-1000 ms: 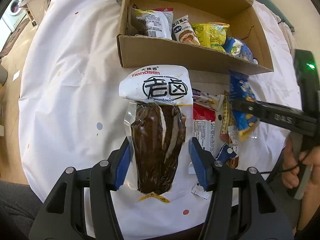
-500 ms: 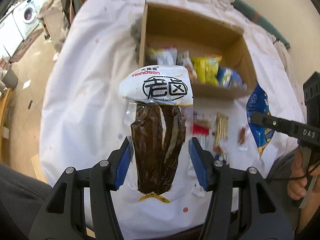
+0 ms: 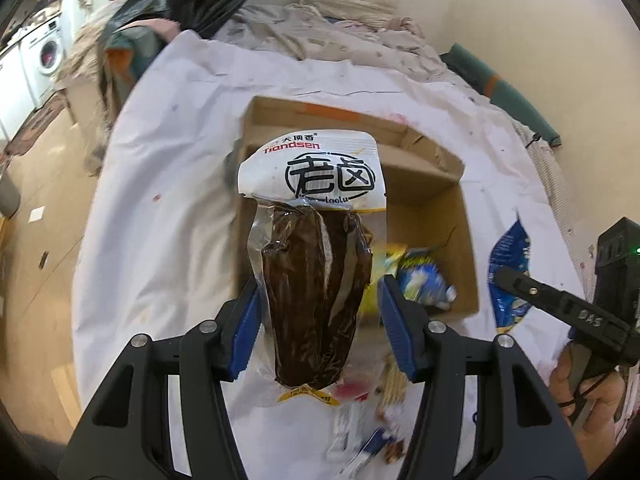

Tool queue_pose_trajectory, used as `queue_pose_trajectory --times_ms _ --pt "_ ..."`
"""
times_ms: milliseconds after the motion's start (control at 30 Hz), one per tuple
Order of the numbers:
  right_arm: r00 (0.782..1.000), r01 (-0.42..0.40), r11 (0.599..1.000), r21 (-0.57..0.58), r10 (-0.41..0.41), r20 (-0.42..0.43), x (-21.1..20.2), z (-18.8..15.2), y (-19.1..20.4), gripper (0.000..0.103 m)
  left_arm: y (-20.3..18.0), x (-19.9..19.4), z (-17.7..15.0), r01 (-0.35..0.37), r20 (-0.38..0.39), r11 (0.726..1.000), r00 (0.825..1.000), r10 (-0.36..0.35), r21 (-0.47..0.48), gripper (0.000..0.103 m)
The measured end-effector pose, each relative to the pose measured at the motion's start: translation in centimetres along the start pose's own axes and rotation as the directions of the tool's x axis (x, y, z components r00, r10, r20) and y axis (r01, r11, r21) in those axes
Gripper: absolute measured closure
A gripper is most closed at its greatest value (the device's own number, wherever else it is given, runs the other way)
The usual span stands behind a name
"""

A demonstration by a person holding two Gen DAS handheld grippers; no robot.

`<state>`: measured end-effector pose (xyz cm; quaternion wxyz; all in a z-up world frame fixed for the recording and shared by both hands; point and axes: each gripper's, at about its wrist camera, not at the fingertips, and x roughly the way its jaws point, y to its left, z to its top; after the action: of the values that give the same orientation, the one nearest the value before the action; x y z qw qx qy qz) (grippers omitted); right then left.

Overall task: Organize snacks
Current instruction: 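Carry both packets into the box and open both tools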

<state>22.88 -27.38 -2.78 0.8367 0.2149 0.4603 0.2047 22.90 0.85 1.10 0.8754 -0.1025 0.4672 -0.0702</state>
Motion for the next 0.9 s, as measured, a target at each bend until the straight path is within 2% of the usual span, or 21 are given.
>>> queue_pose_trajectory --times_ms 67,233,333,533,700,800,833,867,900 --pt "1.000 0.026 1.000 -0.002 -0.026 0.007 0.6 1.1 -0.3 0.062 -0.3 1.4 1.3 0.012 0.000 1.000 1.000 -0.012 -0.001 0.050" --pt "0.999 0.049 0.999 0.015 -0.049 -0.012 3.1 3.0 -1.2 0.062 -0.5 5.6 2.2 -0.009 -0.012 1.000 1.000 0.010 0.021 0.050" --pt "0.996 0.080 0.997 -0.005 -0.080 -0.031 4.9 3.1 -1.1 0.062 0.5 8.2 1.9 0.002 -0.051 1.000 0.999 -0.003 -0.021 0.050" --pt "0.981 0.177 0.981 -0.076 -0.182 -0.060 7.9 3.1 -0.9 0.061 0.9 10.5 1.1 -0.026 -0.091 1.000 0.996 0.025 -0.017 0.050" --pt "0.977 0.202 0.976 -0.084 -0.207 -0.056 9.1 3.5 -1.2 0.060 0.7 11.3 0.6 -0.020 -0.106 1.000 0.994 0.019 -0.011 0.049" --pt "0.981 0.189 0.980 -0.055 -0.191 -0.039 9.1 3.6 -1.5 0.053 0.2 11.5 0.6 -0.011 -0.100 1.000 0.995 0.012 0.010 0.043" --pt "0.981 0.189 0.981 -0.046 -0.190 -0.027 8.9 3.7 -1.5 0.038 0.1 11.5 0.6 -0.016 -0.101 1.000 0.995 0.017 0.008 0.041" --pt "0.985 0.170 0.985 -0.040 -0.171 -0.015 8.6 3.8 -1.4 0.028 0.1 11.6 0.7 -0.016 -0.108 1.000 0.994 0.017 0.011 0.040" --pt "0.990 0.137 0.990 -0.039 -0.138 -0.008 8.4 3.8 -1.3 0.026 -0.1 11.6 0.7 -0.016 -0.118 1.000 0.993 0.018 0.019 0.035"
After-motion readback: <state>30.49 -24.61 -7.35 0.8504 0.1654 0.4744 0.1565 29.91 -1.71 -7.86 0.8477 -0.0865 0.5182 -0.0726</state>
